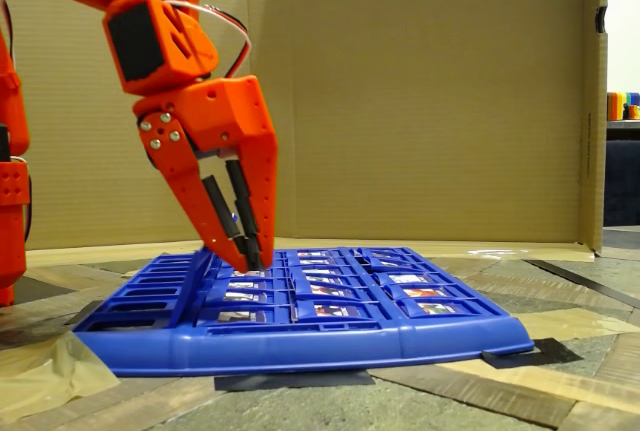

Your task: Flip A5.

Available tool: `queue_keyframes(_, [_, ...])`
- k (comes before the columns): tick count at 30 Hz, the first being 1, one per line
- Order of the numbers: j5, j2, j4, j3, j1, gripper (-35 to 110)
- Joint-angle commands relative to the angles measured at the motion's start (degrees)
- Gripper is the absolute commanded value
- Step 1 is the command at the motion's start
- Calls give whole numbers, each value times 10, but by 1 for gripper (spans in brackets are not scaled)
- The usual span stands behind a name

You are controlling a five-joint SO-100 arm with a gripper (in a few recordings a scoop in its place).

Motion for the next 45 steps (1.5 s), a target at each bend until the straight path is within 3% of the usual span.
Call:
queue_keyframes(1, [-30,-1,30,-14,14,0])
queue_keyframes(18, [-37,25,44,-47,8,0])
queue_keyframes(35, [94,218,-235,77,-46,0])
queue_keyframes(45, [164,362,-460,175,-88,0])
